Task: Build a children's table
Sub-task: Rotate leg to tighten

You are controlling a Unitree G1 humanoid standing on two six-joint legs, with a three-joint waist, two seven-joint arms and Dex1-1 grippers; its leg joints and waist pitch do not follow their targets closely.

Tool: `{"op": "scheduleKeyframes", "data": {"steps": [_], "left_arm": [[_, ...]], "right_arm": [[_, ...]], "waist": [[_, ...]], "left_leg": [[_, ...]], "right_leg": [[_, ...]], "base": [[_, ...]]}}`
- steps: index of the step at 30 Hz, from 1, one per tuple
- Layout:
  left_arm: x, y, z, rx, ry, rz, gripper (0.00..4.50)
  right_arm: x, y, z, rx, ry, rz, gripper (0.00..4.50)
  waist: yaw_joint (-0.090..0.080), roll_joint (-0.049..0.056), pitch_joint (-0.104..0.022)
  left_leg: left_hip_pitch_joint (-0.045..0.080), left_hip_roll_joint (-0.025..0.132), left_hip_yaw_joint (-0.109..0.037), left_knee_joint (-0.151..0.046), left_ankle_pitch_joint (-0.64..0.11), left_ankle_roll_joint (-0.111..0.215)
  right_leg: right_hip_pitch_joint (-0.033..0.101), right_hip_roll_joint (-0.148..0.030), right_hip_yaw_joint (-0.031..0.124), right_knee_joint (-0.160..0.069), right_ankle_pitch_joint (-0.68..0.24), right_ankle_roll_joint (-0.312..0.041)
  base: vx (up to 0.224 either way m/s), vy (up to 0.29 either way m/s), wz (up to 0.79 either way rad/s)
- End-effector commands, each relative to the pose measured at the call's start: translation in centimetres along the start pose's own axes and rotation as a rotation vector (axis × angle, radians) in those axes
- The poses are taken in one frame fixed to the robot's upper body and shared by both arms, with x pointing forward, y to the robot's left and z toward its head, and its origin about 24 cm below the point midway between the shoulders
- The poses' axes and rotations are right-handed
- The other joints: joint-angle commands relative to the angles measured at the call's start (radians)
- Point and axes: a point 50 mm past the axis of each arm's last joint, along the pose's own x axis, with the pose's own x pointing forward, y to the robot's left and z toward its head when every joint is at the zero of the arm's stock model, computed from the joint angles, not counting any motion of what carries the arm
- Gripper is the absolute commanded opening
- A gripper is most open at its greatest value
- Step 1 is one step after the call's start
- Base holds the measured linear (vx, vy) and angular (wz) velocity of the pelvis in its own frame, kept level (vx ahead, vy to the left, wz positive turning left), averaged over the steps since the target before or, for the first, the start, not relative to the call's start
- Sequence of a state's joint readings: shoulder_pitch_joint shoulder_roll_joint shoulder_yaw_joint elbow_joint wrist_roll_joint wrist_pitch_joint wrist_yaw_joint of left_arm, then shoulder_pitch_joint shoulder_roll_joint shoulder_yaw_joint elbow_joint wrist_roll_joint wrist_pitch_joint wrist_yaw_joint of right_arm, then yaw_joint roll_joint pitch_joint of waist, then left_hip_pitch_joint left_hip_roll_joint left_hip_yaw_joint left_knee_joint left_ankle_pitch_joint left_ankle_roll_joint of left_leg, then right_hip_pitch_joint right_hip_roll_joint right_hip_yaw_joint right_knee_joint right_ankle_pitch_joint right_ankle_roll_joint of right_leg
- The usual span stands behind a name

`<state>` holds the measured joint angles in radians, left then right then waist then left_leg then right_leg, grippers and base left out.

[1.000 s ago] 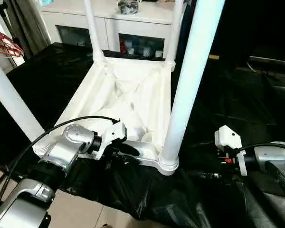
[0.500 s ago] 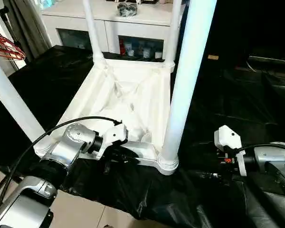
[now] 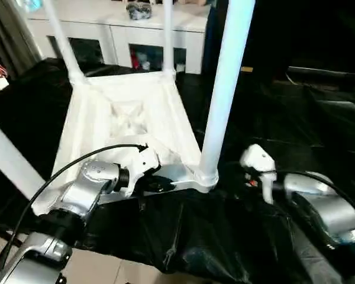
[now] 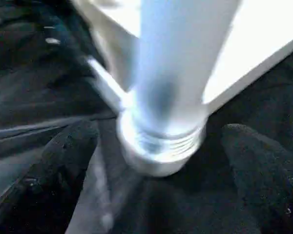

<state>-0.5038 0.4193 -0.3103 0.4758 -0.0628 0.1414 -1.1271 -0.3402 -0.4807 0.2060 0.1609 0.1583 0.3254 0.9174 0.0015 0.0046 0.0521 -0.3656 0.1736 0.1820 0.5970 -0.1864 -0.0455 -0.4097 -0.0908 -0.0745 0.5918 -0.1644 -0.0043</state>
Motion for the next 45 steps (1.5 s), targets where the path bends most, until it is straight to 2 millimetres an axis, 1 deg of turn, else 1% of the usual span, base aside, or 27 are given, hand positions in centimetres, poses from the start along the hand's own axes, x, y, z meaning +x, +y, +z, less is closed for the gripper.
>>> {"op": "scheduleKeyframes", "data": {"steps": [1,3,4,7,8,9,10,12,13,14,15,18,21,24,27,28,29,31,34,35,36,37,38,40,42,43,45], "left_arm": [[0.0,-0.4,-1.0,-0.050,-0.008,0.022,0.03],[0.1,-0.4,-0.9,-0.042,-0.011,0.022,0.03],[0.2,-0.4,-0.8,-0.042,-0.013,0.022,0.00],[0.2,-0.4,-0.7,-0.041,-0.008,0.026,0.00],[0.3,-0.4,-0.7,-0.039,-0.003,0.029,0.00],[0.2,-0.3,-0.7,-0.038,-0.002,0.029,0.00],[0.2,-0.3,-0.7,-0.037,0.001,0.030,0.00],[0.2,-0.3,-0.7,-0.034,0.004,0.025,0.00],[0.1,-0.3,-0.7,-0.030,0.007,0.018,0.00],[0.1,-0.3,-0.7,-0.030,0.007,0.018,0.00],[0.1,-0.3,-0.7,-0.029,0.009,0.018,0.00],[0.1,-0.2,-0.7,-0.027,0.017,0.013,0.00],[0.1,-0.2,-0.8,-0.029,0.023,0.008,0.00],[0.7,0.1,-0.6,-0.047,0.010,0.041,0.00],[2.0,0.7,0.2,-0.061,0.001,0.135,0.00],[3.0,1.0,0.7,-0.075,-0.011,0.186,0.00],[3.7,1.2,1.3,-0.089,-0.020,0.226,0.00],[4.9,1.4,2.1,-0.109,-0.039,0.285,0.00],[6.0,1.3,2.9,-0.115,-0.060,0.303,0.00],[6.8,0.8,3.4,-0.082,-0.065,0.274,0.00],[7.0,0.7,3.5,-0.074,-0.066,0.268,0.00],[7.1,0.5,3.7,-0.041,-0.068,0.244,0.00],[7.0,0.5,3.6,-0.034,-0.068,0.235,0.00],[6.5,0.4,3.6,0.000,-0.079,0.191,0.00],[6.2,0.3,3.6,0.010,-0.083,0.169,0.00],[5.8,0.3,3.5,0.019,-0.088,0.143,0.00],[4.8,0.1,3.0,0.038,-0.085,0.088,0.00]], "right_arm": [[0.7,-0.7,0.3,-0.013,-0.012,-0.045,4.50],[1.1,-0.8,0.4,-0.008,-0.024,-0.047,4.50],[1.4,-0.9,0.6,-0.005,-0.032,-0.046,4.21],[1.9,-0.9,0.7,-0.007,-0.037,-0.038,4.09],[2.2,-0.8,0.7,-0.010,-0.034,-0.016,4.09],[2.2,-0.8,0.7,-0.015,-0.030,-0.009,3.97],[2.3,-0.7,0.6,-0.024,-0.023,0.001,3.82],[2.5,-0.9,0.4,-0.022,-0.020,0.000,3.70],[2.6,-1.0,0.4,-0.022,-0.021,-0.003,3.51],[2.6,-1.0,0.4,-0.022,-0.021,-0.003,3.51],[2.7,-1.0,0.4,-0.021,-0.024,-0.004,3.31],[3.0,-1.2,0.5,-0.014,-0.042,-0.011,3.19],[3.2,-1.2,0.5,0.004,-0.059,-0.017,2.86],[4.0,-0.8,0.2,0.044,-0.088,-0.055,2.78],[5.0,-0.3,-0.4,0.111,-0.111,-0.168,2.77],[5.7,0.2,-0.8,0.159,-0.112,-0.238,2.77],[6.3,0.6,-1.1,0.198,-0.110,-0.295,2.76],[7.3,1.2,-1.4,0.225,-0.103,-0.360,2.76],[8.5,2.0,-1.1,0.238,-0.105,-0.394,2.76],[9.4,2.7,-0.1,0.221,-0.134,-0.369,2.76],[9.6,2.8,0.1,0.217,-0.140,-0.363,2.76],[9.7,3.0,0.7,0.210,-0.175,-0.325,2.76],[9.6,3.0,1.0,0.214,-0.191,-0.309,3.10],[9.0,2.8,1.3,0.209,-0.215,-0.267,3.45],[8.7,2.6,1.3,0.195,-0.215,-0.249,3.55],[8.1,2.3,1.1,0.167,-0.202,-0.223,3.82],[6.8,1.7,0.7,0.100,-0.160,-0.168,3.91]], "waist": [[0.010,-0.022,-0.058],[0.011,-0.021,-0.060],[0.011,-0.023,-0.061],[0.013,-0.024,-0.060],[0.014,-0.028,-0.061],[0.014,-0.028,-0.061],[0.015,-0.025,-0.060],[0.014,-0.025,-0.058],[0.013,-0.025,-0.059],[0.013,-0.024,-0.059],[0.013,-0.024,-0.059],[0.012,-0.023,-0.058],[0.010,-0.021,-0.058],[0.007,-0.022,-0.056],[0.006,-0.029,-0.056],[0.008,-0.031,-0.056],[0.010,-0.029,-0.055],[0.008,-0.032,-0.055],[0.009,-0.026,-0.053],[0.006,-0.019,-0.053],[0.005,-0.021,-0.054],[0.003,-0.021,-0.054],[0.005,-0.020,-0.056],[0.005,-0.010,-0.058],[0.006,-0.014,-0.058],[0.007,-0.010,-0.059],[0.011,-0.011,-0.059]], "left_leg": [[0.003,0.048,-0.024,-0.073,-0.298,0.034],[0.003,0.048,-0.023,-0.073,-0.287,0.038],[0.001,0.048,-0.021,-0.073,-0.274,0.041],[-0.001,0.048,-0.018,-0.072,-0.256,0.046],[-0.001,0.048,-0.018,-0.071,-0.251,0.048],[-0.001,0.048,-0.018,-0.071,-0.251,0.048],[0.000,0.049,-0.018,-0.072,-0.251,0.048],[0.000,0.049,-0.018,-0.072,-0.264,0.043],[0.001,0.049,-0.019,-0.073,-0.269,0.040],[0.001,0.049,-0.020,-0.073,-0.274,0.037],[0.001,0.049,-0.020,-0.073,-0.274,0.037],[0.001,0.049,-0.020,-0.074,-0.282,0.035],[0.002,0.049,-0.021,-0.074,-0.292,0.032],[0.003,0.047,-0.021,-0.074,-0.306,0.024],[0.008,0.046,-0.019,-0.073,-0.306,0.016],[0.013,0.046,-0.018,-0.073,-0.307,0.012],[0.018,0.045,-0.018,-0.072,-0.313,0.009],[0.014,0.042,-0.020,-0.074,-0.321,0.005],[0.019,0.041,-0.021,-0.074,-0.356,0.015],[0.018,0.041,-0.023,-0.076,-0.368,0.012],[0.016,0.041,-0.024,-0.077,-0.370,0.011],[0.012,0.042,-0.027,-0.081,-0.375,0.014],[0.013,0.043,-0.028,-0.082,-0.376,0.015],[0.012,0.047,-0.029,-0.086,-0.376,0.017],[0.012,0.047,-0.026,-0.086,-0.376,0.023],[0.010,0.047,-0.025,-0.086,-0.372,0.025],[0.006,0.049,-0.025,-0.086,-0.359,0.031]], "right_leg": [[0.037,-0.061,0.041,-0.092,-0.511,-0.134],[0.039,-0.060,0.043,-0.088,-0.475,-0.147],[0.042,-0.059,0.045,-0.082,-0.426,-0.166],[0.045,-0.057,0.046,-0.077,-0.386,-0.181],[0.046,-0.058,0.047,-0.076,-0.388,-0.179],[0.046,-0.058,0.047,-0.076,-0.388,-0.179],[0.045,-0.059,0.047,-0.076,-0.398,-0.178],[0.045,-0.059,0.047,-0.079,-0.418,-0.175],[0.044,-0.059,0.046,-0.079,-0.426,-0.172],[0.044,-0.059,0.046,-0.080,-0.428,-0.172],[0.044,-0.059,0.046,-0.080,-0.428,-0.172],[0.045,-0.059,0.047,-0.078,-0.415,-0.179],[0.044,-0.058,0.047,-0.079,-0.428,-0.177],[0.042,-0.058,0.047,-0.085,-0.460,-0.168],[0.035,-0.058,0.047,-0.090,-0.489,-0.151],[0.032,-0.056,0.048,-0.092,-0.495,-0.149],[0.027,-0.057,0.047,-0.095,-0.506,-0.147],[0.032,-0.056,0.042,-0.097,-0.533,-0.131],[0.025,-0.058,0.041,-0.108,-0.579,-0.110],[0.025,-0.058,0.040,-0.112,-0.586,-0.105],[0.027,-0.058,0.038,-0.112,-0.584,-0.102],[0.034,-0.058,0.036,-0.112,-0.577,-0.096],[0.034,-0.058,0.036,-0.111,-0.570,-0.096],[0.036,-0.059,0.039,-0.106,-0.513,-0.113],[0.036,-0.059,0.041,-0.105,-0.484,-0.129],[0.039,-0.059,0.042,-0.104,-0.464,-0.138],[0.047,-0.060,0.043,-0.097,-0.431,-0.152]], "base": [[0.000,0.000,0.00],[0.000,0.000,0.00],[0.000,0.000,0.00],[0.000,0.000,0.00],[0.000,0.000,0.00],[0.000,0.000,0.00],[0.000,0.000,0.00],[0.000,0.000,0.00],[0.000,0.000,0.00],[0.000,0.000,0.00],[0.000,0.000,0.00],[0.000,0.000,0.00],[0.000,0.000,0.00],[0.000,0.000,0.00],[0.000,0.000,0.00],[0.000,0.000,0.00],[0.000,0.000,0.00],[0.000,0.000,0.00],[0.000,0.000,0.00],[0.000,0.000,0.00],[0.000,0.000,0.00],[0.000,0.000,0.00],[0.000,0.000,0.00],[0.000,0.000,0.00],[0.000,0.000,0.00],[0.000,0.000,0.00],[0.000,0.000,0.00]]}}
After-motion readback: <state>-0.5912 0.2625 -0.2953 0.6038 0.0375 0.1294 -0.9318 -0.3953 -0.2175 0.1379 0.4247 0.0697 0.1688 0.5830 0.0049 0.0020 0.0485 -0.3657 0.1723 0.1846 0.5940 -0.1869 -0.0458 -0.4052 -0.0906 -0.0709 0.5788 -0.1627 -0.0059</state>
